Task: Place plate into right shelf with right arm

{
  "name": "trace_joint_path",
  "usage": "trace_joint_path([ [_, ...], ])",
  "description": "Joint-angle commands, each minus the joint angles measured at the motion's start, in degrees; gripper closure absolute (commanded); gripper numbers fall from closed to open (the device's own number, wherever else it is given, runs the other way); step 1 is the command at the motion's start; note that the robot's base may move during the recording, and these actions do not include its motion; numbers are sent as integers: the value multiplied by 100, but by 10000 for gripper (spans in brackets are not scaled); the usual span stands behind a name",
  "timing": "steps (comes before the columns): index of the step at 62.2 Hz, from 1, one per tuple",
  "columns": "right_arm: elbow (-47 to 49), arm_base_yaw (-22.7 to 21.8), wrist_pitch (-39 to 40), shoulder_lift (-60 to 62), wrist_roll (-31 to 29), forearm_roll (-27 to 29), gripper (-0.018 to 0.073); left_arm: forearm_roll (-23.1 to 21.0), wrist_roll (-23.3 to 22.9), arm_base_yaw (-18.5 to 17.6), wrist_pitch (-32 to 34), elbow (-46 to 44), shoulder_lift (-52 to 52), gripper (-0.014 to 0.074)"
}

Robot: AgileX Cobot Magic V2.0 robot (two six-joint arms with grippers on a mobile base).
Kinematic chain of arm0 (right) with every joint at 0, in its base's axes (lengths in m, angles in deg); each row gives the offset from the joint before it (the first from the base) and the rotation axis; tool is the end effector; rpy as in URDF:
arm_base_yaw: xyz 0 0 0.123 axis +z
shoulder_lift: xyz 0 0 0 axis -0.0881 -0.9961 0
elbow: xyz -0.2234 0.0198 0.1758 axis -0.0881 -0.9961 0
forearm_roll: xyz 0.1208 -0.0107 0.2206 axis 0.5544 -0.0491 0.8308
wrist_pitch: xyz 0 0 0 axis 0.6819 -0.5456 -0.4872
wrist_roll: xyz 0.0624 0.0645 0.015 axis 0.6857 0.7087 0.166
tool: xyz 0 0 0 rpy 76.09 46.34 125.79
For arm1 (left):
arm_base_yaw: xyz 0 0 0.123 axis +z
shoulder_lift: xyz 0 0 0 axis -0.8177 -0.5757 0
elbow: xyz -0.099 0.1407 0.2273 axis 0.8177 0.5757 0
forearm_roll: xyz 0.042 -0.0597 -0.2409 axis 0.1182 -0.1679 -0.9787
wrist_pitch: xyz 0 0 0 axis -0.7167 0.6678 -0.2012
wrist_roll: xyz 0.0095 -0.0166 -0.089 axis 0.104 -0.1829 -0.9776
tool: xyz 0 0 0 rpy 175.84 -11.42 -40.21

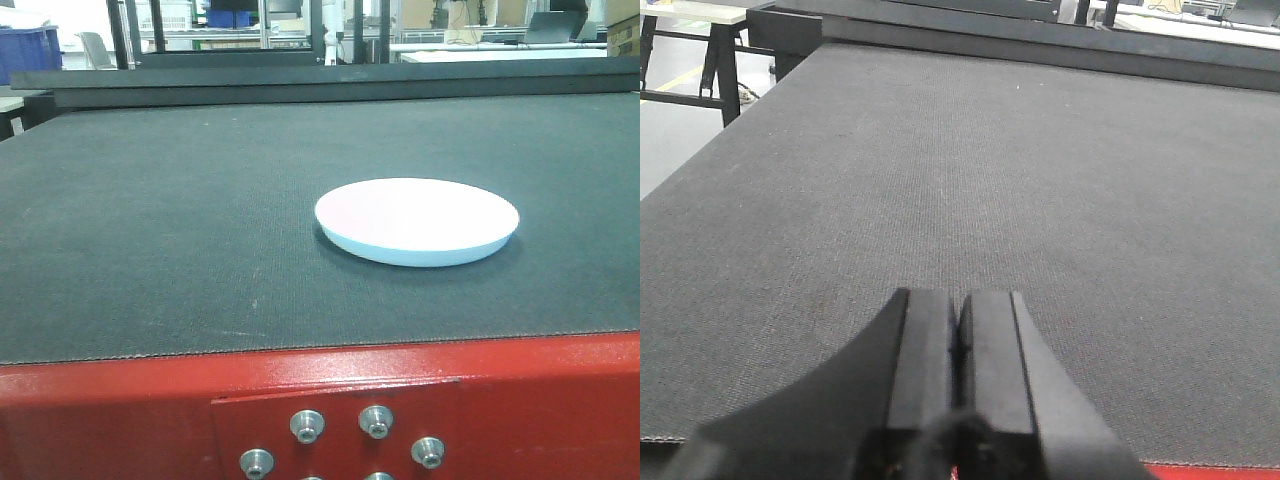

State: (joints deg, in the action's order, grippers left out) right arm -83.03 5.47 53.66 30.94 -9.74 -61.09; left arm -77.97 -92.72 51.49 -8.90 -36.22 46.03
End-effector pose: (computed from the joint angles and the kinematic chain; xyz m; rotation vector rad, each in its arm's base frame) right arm 0.0566 0.0004 0.1929 0.0434 1.6290 0.0520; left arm 0.0563 -0.0032 0.1910 -0.0247 1.6348 -0.1117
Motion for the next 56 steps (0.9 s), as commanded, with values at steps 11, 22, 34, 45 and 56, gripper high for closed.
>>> trace_joint_path([
  [11, 50, -10, 1136, 76, -56, 0, 505, 1, -34, -11, 481, 54, 45, 643],
  [22, 50, -10, 2800, 76, -44, 0, 505, 1, -34, -11, 481, 54, 45, 643],
  [34, 532, -5, 2703, 63, 358, 0, 505, 1, -34, -11, 481, 54, 45, 643],
  [45, 1959, -5, 579, -593, 370, 0, 505, 1, -34, -11, 481, 54, 45, 643],
  [56, 3395, 14, -500, -2088, 370, 0, 505, 1, -34, -11, 481, 54, 45, 643],
])
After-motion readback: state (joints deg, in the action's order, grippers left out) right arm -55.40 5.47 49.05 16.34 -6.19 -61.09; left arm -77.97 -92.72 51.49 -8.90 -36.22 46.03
